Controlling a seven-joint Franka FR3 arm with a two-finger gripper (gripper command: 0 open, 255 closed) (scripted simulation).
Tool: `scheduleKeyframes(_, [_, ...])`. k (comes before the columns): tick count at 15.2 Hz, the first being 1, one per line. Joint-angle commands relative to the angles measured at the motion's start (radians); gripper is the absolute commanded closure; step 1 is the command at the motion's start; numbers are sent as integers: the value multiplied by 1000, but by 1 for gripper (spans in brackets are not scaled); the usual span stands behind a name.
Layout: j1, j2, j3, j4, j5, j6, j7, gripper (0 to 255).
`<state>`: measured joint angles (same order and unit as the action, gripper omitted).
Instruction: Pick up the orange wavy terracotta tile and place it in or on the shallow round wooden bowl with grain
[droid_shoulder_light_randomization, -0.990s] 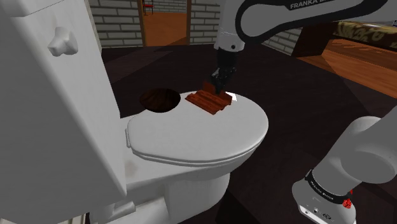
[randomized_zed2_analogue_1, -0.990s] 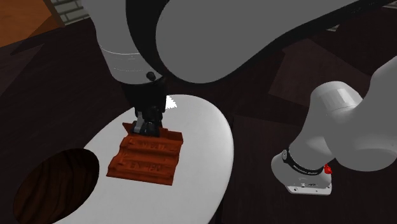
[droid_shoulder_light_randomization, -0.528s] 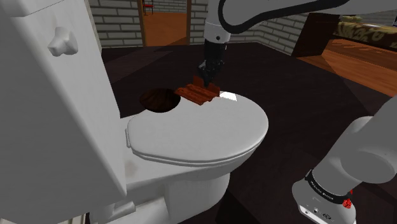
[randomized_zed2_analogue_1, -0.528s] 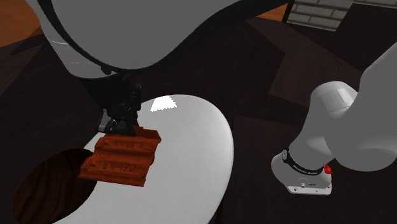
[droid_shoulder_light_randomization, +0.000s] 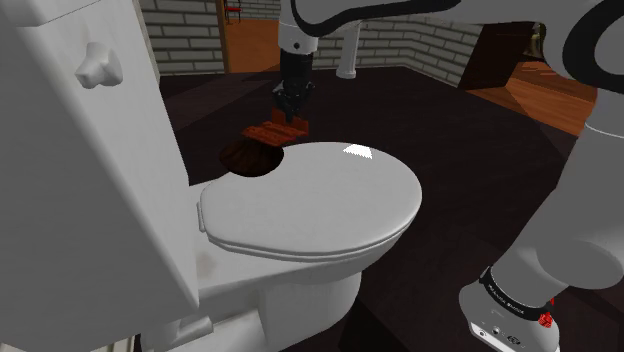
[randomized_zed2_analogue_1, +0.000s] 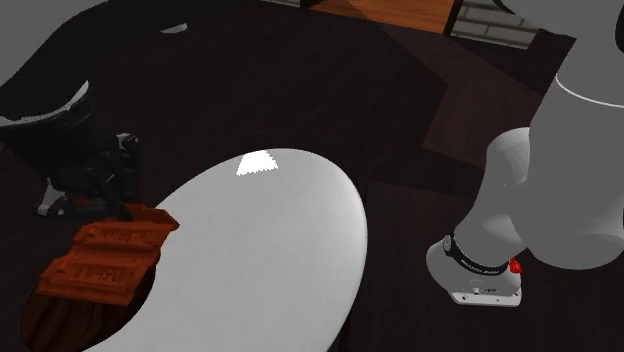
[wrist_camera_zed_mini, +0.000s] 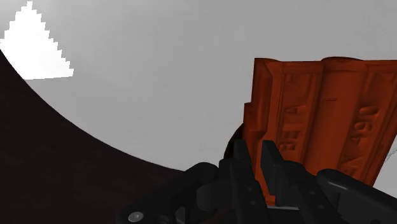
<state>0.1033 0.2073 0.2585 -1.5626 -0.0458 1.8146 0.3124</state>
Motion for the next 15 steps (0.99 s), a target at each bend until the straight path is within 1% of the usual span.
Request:
scheduleKeyframes(1, [18, 97, 2, 137, -26, -42, 17, 255])
scheduleKeyframes(3, [42, 203, 1, 297, -51, -99, 28, 255])
scheduleKeyframes(4, [66, 302, -2, 454, -73, -158, 35, 255])
scheduleKeyframes(15, [51, 278, -5, 267, -68, 4, 37, 255])
